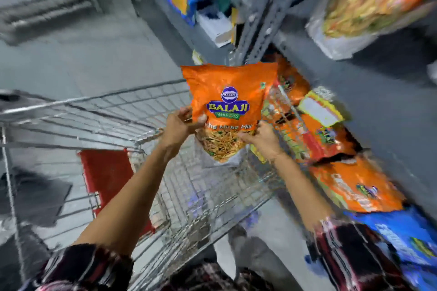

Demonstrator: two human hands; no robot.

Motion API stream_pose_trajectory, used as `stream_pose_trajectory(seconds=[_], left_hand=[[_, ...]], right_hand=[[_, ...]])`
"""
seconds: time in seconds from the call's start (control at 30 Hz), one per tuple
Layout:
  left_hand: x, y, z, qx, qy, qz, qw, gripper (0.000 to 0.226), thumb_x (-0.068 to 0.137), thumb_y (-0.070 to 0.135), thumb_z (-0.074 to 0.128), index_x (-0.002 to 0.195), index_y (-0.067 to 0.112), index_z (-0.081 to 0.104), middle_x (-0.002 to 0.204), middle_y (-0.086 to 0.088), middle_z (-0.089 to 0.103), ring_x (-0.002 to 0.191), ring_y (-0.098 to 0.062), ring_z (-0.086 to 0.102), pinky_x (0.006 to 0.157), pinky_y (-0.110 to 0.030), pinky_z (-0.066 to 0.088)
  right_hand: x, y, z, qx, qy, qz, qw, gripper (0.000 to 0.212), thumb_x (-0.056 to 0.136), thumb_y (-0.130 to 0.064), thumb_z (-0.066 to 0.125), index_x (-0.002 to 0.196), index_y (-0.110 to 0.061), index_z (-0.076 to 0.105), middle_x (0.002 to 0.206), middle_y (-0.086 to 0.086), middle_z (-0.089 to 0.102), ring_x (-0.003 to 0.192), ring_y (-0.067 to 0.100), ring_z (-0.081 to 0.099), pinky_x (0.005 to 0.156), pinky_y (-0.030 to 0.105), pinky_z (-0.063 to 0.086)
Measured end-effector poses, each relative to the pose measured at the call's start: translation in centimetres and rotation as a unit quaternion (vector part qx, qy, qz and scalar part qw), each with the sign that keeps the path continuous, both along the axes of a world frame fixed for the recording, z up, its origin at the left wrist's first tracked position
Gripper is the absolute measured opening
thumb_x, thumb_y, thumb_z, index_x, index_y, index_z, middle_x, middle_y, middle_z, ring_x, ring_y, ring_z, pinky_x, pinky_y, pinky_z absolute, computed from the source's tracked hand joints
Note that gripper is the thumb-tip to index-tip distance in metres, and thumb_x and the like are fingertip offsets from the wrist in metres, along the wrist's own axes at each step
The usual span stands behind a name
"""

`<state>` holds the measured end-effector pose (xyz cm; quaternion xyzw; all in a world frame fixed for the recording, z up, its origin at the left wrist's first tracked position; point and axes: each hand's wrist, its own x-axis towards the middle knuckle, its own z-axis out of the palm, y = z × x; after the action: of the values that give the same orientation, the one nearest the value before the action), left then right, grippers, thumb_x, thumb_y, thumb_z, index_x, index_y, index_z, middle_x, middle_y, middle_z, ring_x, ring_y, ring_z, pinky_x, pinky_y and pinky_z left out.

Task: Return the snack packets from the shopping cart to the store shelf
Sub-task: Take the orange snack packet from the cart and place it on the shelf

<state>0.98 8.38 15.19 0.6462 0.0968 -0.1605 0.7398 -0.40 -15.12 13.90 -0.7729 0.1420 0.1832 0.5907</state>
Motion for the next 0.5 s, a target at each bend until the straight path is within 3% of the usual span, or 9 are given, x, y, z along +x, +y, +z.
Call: stream_pose_trajectory(seconds=[0.1, 0.2, 0.33, 0.4, 0.5], left_hand=[[1.3, -3.7, 5.1, -0.013, -0.074, -0.050, 0.996, 0.022, 0.077, 0.008, 0.071, 0.097, 0.018, 0.069, 0.087, 0.009, 0.077, 0.083, -0.008, 0.069, 0.074, -0.024, 0.056], [2.2, -8.0, 10.5, -0.037, -0.138, -0.089, 0.986, 0.029, 0.077, 0.005, 0.069, 0.106, 0.009, 0.065, 0.097, -0.002, 0.074, 0.090, -0.016, 0.068, 0.080, -0.030, 0.055], [3.3, -13.7, 16.9, -0.052, -0.216, -0.173, 0.960, 0.026, 0.080, 0.005, 0.066, 0.104, 0.015, 0.065, 0.093, 0.009, 0.077, 0.087, -0.011, 0.071, 0.075, -0.028, 0.058], [3.8, -16.7, 19.5, -0.055, -0.246, -0.200, 0.947, 0.024, 0.081, 0.010, 0.067, 0.104, 0.016, 0.063, 0.092, 0.010, 0.077, 0.086, -0.009, 0.072, 0.073, -0.026, 0.058], [4.5, -21.4, 22.2, -0.061, -0.270, -0.237, 0.931, 0.021, 0.083, 0.010, 0.064, 0.100, 0.020, 0.063, 0.088, 0.013, 0.077, 0.083, -0.006, 0.071, 0.071, -0.021, 0.056]], right_hand=[[-1.3, -3.4, 5.0, -0.004, -0.074, -0.055, 0.996, 0.041, 0.070, -0.004, 0.077, 0.105, -0.017, 0.061, 0.102, 0.005, 0.070, 0.084, 0.007, 0.067, 0.077, 0.020, 0.057], [-3.1, -6.9, 10.3, -0.025, -0.140, -0.111, 0.984, 0.039, 0.069, -0.009, 0.079, 0.100, -0.027, 0.064, 0.091, -0.014, 0.074, 0.082, 0.005, 0.069, 0.075, 0.020, 0.057], [-5.7, -11.6, 17.0, -0.061, -0.227, -0.172, 0.957, 0.035, 0.067, -0.020, 0.081, 0.088, -0.040, 0.061, 0.078, -0.038, 0.069, 0.075, -0.014, 0.066, 0.061, 0.002, 0.049], [-6.6, -13.8, 19.3, -0.081, -0.261, -0.205, 0.940, 0.034, 0.067, -0.023, 0.081, 0.087, -0.041, 0.061, 0.078, -0.036, 0.070, 0.076, -0.014, 0.066, 0.064, 0.005, 0.051], [-7.3, -16.9, 21.2, -0.107, -0.291, -0.259, 0.915, 0.028, 0.067, -0.025, 0.081, 0.085, -0.037, 0.062, 0.083, -0.024, 0.070, 0.079, -0.002, 0.068, 0.075, 0.027, 0.057]])
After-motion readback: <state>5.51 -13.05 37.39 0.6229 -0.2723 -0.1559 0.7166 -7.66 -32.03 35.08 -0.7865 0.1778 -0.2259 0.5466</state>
